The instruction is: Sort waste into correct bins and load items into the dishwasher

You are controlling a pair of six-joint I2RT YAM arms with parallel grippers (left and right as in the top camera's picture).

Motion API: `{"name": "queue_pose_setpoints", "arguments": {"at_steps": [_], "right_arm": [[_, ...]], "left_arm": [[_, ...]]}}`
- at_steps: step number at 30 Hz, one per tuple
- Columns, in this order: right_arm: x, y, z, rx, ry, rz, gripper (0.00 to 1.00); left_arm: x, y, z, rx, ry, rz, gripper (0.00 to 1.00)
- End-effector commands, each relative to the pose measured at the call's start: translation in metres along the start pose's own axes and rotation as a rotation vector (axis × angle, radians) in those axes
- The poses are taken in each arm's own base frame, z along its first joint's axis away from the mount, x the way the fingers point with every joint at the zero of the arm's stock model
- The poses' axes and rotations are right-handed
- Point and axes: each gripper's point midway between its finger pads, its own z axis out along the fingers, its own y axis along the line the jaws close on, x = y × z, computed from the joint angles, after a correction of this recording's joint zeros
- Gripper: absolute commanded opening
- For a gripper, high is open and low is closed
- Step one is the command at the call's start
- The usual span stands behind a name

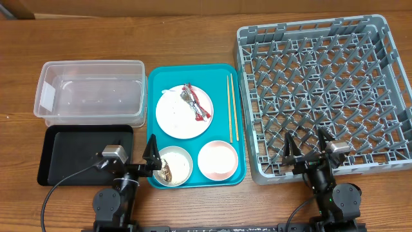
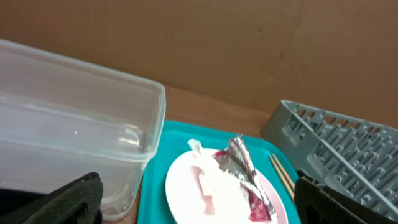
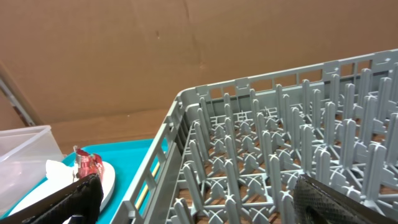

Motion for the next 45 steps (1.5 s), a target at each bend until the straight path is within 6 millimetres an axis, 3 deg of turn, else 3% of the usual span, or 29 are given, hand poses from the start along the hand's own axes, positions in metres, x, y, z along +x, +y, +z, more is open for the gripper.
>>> {"name": "queue_pose_setpoints", "arguments": {"at_steps": [1, 4, 8, 12, 15, 21, 28, 33, 36, 38, 41, 45], "right_arm": [[0.0, -0.005, 0.0, 0.026, -0.014, -0.008, 1.0], [-0.004, 0.006, 0.0, -0.038, -0.025, 0.048, 1.0], [-0.021, 0.036, -0.006, -0.198, -0.054, 0.037, 1.0], [-0.066, 0.05, -0.019, -0.234, -0.131, 0.022, 1.0], [-0.1, 0.055, -0.03, -0.215, -0.144, 0.02, 1.0], [-0.135, 0.064, -0.034, -0.165, 0.049, 0.048, 1.0], [-0.171, 0.073, -0.01, -0.097, 0.351, 0.092, 1.0], [-0.186, 0.078, 0.012, -0.074, 0.476, 0.113, 1.0], [-0.184, 0.09, 0.02, -0.14, 0.529, 0.137, 1.0], [-0.179, 0.103, 0.02, -0.216, 0.565, 0.162, 1.0], [-0.175, 0.111, 0.023, -0.269, 0.589, 0.179, 1.0], [-0.176, 0.111, 0.028, -0.266, 0.586, 0.183, 1.0]], "left_arm": [[0.001, 0.003, 0.0, -0.014, -0.003, -0.017, 1.0], [-0.003, -0.003, 0.0, 0.017, -0.012, -0.028, 1.0], [-0.027, -0.042, -0.007, 0.224, -0.09, -0.003, 1.0], [-0.061, -0.067, -0.021, 0.318, -0.143, 0.011, 1.0], [-0.086, -0.074, -0.029, 0.292, -0.12, 0.005, 1.0], [-0.131, -0.089, -0.03, 0.219, 0.048, -0.029, 1.0], [-0.163, -0.125, 0.002, 0.25, 0.417, -0.061, 1.0], [-0.165, -0.146, 0.017, 0.306, 0.645, -0.136, 1.0], [-0.16, -0.173, 0.018, 0.46, 0.765, -0.258, 1.0], [-0.153, -0.18, 0.023, 0.517, 0.812, -0.293, 1.0], [-0.124, -0.18, 0.026, 0.51, 0.92, -0.256, 1.0], [-0.061, -0.171, 0.015, 0.334, 1.124, -0.053, 0.89]]}}
